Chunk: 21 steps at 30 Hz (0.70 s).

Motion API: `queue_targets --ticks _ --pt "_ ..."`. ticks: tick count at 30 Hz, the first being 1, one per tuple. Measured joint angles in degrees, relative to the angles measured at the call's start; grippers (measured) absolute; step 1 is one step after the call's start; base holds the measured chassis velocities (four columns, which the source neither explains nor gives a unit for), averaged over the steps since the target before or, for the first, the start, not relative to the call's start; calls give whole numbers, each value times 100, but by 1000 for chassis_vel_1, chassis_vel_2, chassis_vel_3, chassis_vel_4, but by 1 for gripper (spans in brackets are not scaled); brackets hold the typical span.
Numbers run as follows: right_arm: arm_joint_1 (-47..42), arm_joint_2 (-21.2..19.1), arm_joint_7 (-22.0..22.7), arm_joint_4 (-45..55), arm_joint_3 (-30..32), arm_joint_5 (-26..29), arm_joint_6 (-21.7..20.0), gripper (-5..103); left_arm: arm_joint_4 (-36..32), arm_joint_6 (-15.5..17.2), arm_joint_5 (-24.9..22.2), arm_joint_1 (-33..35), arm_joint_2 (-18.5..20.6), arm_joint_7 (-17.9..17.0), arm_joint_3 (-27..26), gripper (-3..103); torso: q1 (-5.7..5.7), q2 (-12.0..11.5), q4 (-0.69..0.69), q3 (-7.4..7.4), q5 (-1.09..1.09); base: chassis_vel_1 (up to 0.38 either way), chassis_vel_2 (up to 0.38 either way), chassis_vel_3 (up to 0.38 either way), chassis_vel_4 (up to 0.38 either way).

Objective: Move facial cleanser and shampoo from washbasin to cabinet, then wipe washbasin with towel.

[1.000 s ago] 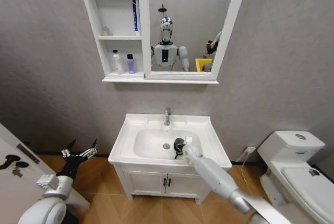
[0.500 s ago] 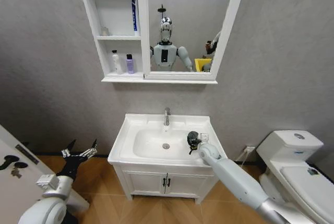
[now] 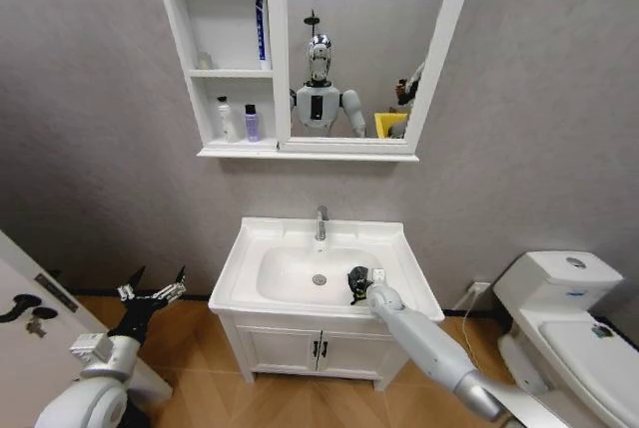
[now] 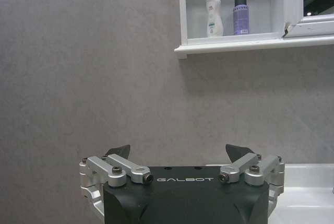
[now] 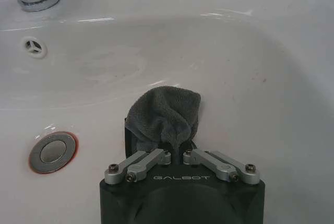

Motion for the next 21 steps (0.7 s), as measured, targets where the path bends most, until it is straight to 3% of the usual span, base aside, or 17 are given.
queue_targets --ticks 4,7,12,16,21 --pt "118 231 -231 -235 -39 139 -14 5 0 0 0 0 0 0 0 100 1 -1 -3 2 2 0 0 0 0" --pt "252 512 -809 -456 -147 411 -85 5 0 0 0 0 0 0 0 100 3 -3 -3 4 3 0 0 0 0" --pt "287 793 -1235 -562 -117 538 13 5 0 0 0 0 0 0 0 100 5 -4 0 5 5 0 0 0 0" --pt "185 850 -1472 -523 60 -169 730 5 0 0 0 0 0 0 0 100 5 -4 0 6 5 0 0 0 0" --pt "-79 484 -1042 333 427 -885 1098 5 0 -1 0 0 0 0 0 100 3 -4 0 4 6 0 0 0 0"
